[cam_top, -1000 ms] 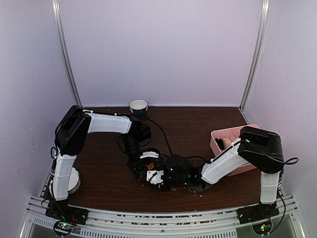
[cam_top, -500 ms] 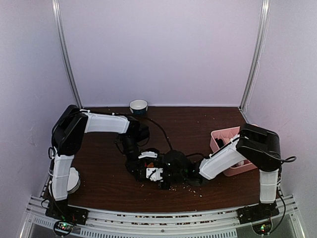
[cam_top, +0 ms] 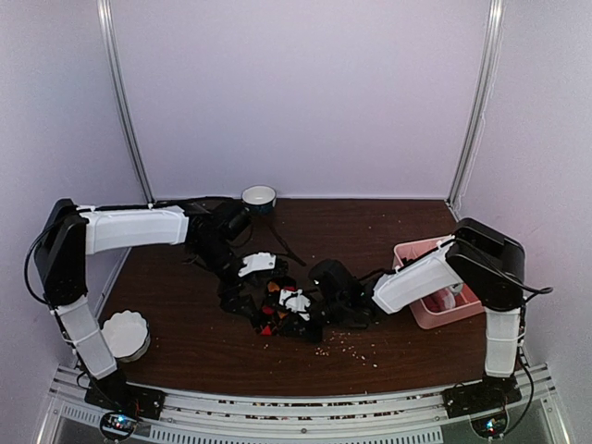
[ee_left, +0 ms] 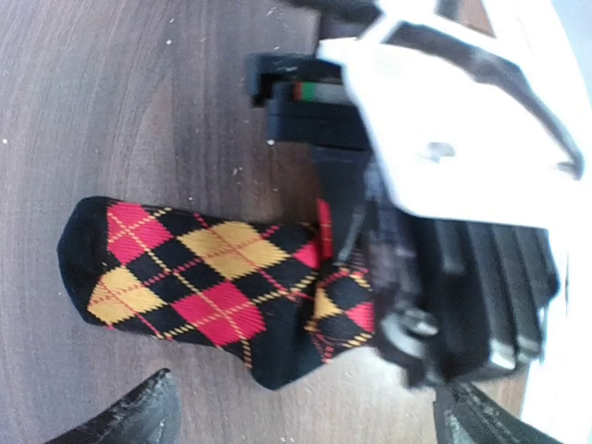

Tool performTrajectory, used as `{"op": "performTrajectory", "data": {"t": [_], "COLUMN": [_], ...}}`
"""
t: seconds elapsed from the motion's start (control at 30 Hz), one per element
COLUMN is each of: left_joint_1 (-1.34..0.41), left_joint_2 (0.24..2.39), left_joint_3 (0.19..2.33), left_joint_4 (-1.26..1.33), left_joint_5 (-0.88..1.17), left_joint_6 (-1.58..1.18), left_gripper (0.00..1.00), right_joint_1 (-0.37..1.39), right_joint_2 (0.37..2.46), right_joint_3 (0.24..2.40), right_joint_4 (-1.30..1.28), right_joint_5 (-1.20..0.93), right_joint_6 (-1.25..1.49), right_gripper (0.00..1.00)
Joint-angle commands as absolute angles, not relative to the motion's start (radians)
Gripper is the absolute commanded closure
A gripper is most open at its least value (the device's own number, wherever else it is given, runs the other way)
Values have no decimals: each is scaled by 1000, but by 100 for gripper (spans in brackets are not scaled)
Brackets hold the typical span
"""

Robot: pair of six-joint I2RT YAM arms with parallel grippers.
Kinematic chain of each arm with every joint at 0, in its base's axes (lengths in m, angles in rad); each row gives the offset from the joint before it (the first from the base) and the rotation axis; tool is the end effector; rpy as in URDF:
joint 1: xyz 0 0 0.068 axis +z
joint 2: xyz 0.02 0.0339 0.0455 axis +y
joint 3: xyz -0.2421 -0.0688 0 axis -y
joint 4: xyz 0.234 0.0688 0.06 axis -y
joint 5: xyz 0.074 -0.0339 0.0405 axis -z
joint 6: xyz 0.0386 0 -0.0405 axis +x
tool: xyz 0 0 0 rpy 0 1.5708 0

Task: Roll the socks
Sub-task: Roll the sock.

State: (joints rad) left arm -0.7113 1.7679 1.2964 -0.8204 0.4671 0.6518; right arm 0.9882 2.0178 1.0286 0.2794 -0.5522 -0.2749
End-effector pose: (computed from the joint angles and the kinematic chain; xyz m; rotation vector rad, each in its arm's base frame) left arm 0.2409 -0.2305 0.1938 1.8378 2.1170 -0.6779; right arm 0.1946 0.3321 0.0996 -1.6223 1.7037 0.9934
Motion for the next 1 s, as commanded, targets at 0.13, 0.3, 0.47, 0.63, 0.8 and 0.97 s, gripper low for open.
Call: {"op": "performTrajectory", "data": {"t": [0.13,0.3,0.47,0.63,0.8,0.97], "left_joint_1": [-701,-702,-716,-743,-750,-760], "left_joint_2": [1973,2098,2148,2161,2211,2274], "left_joint_3": [1449,1593,1597,1539,1597,1701], "left_joint_4": [-717,-756,-761,-699,-697,-729], "left_joint_5": [298,275,221,79,68,95], "left_joint_6": [551,523,558,593,586,587], "left_gripper": [2,2,2,2,2,2], "right_joint_1": [995,1007,1013,1032,1099,1132], "right_joint_2": [2019,2012,2006,1987,1952,1956], "right_joint_3": [953,940,937,936,943,975], "right_joint_4": [140,157,147,107,45,-7], "right_joint_5": [-625,-620,-608,-599,-528,-505], "right_joint_6": [-164,-155,-143,-131,-204,-200], "right_gripper": [100,100,100,100,100,100]}}
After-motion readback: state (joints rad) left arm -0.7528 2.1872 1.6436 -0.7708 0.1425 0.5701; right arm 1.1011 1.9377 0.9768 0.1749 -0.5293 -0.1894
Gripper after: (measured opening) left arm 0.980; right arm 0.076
